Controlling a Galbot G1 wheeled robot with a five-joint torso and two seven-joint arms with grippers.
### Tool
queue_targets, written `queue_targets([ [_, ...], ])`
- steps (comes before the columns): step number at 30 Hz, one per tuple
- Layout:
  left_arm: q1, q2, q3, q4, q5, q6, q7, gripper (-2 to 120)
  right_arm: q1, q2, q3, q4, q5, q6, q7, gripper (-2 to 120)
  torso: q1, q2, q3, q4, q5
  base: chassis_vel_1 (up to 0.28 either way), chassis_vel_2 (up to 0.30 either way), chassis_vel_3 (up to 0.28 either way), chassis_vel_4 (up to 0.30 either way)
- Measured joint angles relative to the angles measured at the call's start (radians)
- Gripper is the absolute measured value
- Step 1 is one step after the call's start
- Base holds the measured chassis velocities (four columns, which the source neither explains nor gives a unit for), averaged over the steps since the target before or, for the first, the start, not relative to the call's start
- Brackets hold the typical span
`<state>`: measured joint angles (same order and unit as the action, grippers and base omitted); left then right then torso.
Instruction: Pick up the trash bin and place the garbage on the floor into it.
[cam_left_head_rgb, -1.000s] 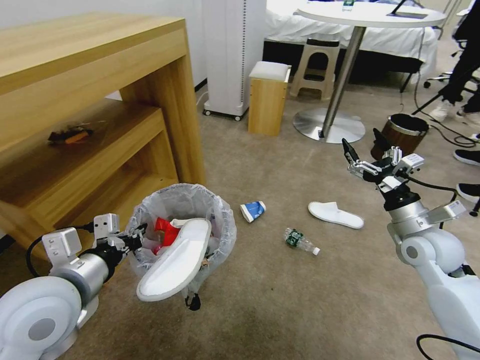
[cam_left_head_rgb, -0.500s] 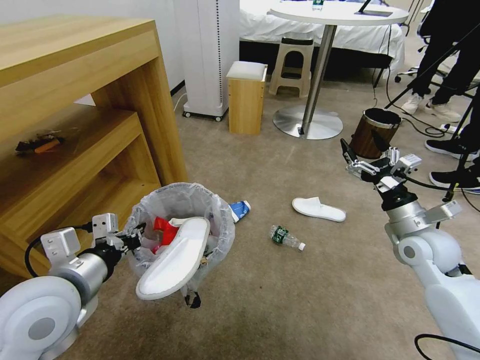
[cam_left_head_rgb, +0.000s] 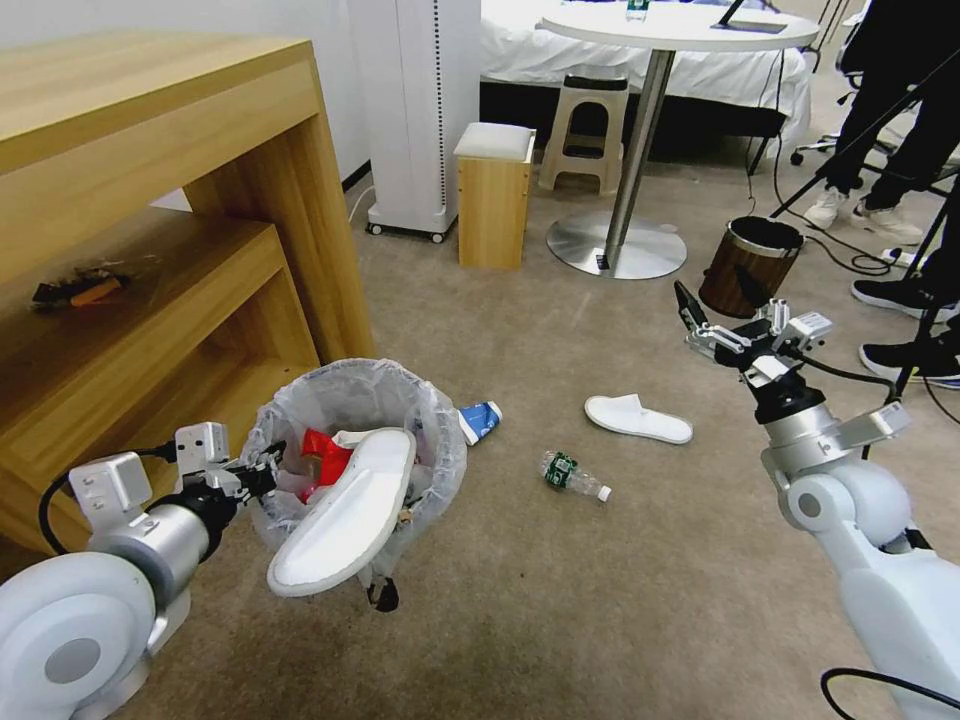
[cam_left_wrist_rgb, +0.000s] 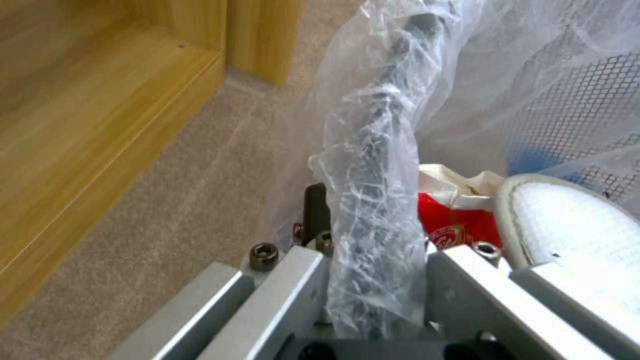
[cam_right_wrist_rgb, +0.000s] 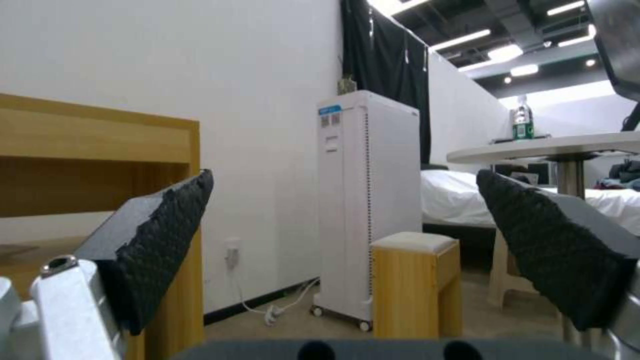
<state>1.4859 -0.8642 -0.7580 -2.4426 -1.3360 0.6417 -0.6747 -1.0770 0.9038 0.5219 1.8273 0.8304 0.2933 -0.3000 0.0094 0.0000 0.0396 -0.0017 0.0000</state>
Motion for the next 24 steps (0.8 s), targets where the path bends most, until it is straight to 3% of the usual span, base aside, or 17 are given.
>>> queue_targets([
  [24,0.003,-0.006,0.000,-0.001,0.005,0.001,0.013,0,0.000,0.001,0.000,-0.005,0.001,0.010,-0.008,100,0.000,0.000,0.000,0.0000,0.0000,-0.115,0.116,0.106,-0.108],
])
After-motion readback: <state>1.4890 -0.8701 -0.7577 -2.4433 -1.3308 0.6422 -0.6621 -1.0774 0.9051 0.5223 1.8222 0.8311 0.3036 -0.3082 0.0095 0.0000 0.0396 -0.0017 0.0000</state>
